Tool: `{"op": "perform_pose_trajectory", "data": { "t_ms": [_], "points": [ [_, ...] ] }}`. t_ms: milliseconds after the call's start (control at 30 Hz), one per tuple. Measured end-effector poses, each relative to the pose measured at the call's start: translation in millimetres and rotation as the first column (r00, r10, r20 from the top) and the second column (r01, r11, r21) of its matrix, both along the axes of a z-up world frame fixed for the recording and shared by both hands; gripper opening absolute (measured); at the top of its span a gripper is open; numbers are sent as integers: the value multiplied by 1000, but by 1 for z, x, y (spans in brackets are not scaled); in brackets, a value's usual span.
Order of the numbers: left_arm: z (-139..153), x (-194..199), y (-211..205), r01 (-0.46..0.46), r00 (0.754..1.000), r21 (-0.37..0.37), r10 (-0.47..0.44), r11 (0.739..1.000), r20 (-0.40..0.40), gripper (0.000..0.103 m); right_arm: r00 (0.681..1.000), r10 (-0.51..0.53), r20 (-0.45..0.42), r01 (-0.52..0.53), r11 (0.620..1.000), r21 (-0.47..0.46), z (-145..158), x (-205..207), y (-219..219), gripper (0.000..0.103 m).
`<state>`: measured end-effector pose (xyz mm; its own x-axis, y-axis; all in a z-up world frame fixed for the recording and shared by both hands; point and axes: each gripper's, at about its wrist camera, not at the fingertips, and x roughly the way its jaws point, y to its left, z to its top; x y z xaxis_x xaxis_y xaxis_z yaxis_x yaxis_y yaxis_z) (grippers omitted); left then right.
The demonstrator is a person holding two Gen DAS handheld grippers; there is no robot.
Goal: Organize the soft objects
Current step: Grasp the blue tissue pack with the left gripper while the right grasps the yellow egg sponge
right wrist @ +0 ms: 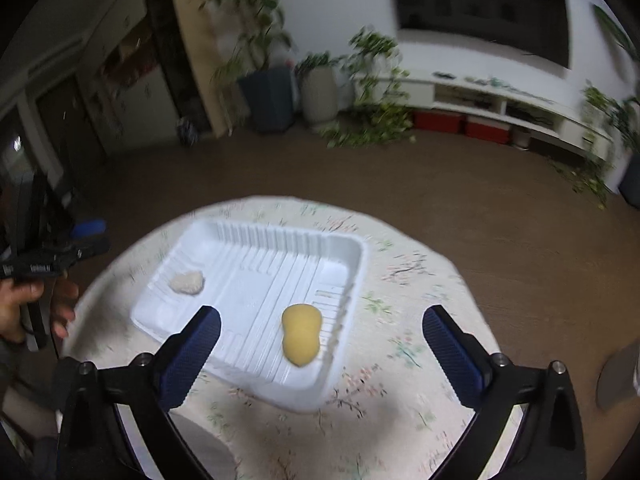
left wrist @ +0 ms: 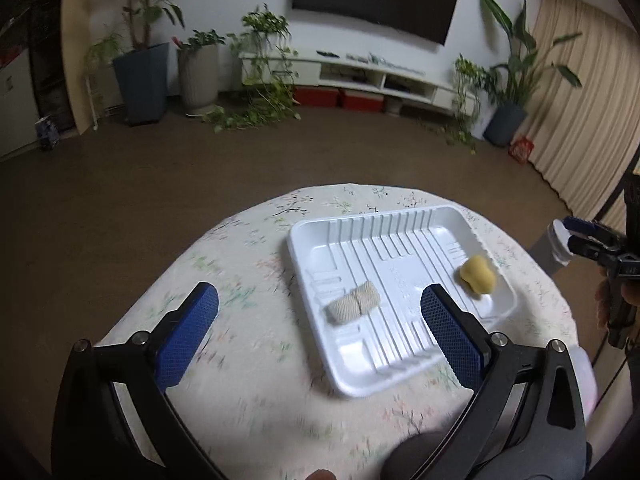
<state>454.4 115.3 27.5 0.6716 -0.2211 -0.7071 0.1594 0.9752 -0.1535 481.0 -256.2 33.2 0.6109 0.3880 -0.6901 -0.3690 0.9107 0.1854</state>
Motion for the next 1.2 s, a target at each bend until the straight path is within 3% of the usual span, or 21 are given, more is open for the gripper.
{"op": "perform_pose_trajectory", "data": {
  "t_ms": [200, 467, 600, 767, 900, 1100, 1200],
  "points": [
    [19, -99, 13, -34, 993, -11, 35, 999, 110, 103, 995, -41, 95, 37, 999, 36, 21, -90, -29, 103],
    [-6, -228, -3, -68, 993, -16, 69, 998, 93, 103, 994, -21, 105, 14, 998, 66, 3, -233, -18, 103],
    [-25, -280, -16, -95, 993, -52, 98, 994, 68, 103, 997, -24, 70, 20, 998, 63, -16, -283, 3, 103],
    [-42, -310, -37, -117, 992, -98, 122, 988, 41, 103, 999, -24, 28, 22, 998, 52, -45, -336, 34, 103],
    [-49, -321, -62, -94, 994, -47, 97, 994, 56, 103, 1000, 10, 16, -10, 1000, -4, -67, -367, 69, 103],
    [-60, -343, -99, 9, 998, -12, -8, 1000, 66, 103, 999, 36, -6, -37, 993, -115, -84, -366, 84, 103],
    [-66, -345, -113, 48, 996, 43, -52, 998, 76, 103, 999, 2, -44, -6, 995, -97, -85, -351, 69, 103]
  ]
}}
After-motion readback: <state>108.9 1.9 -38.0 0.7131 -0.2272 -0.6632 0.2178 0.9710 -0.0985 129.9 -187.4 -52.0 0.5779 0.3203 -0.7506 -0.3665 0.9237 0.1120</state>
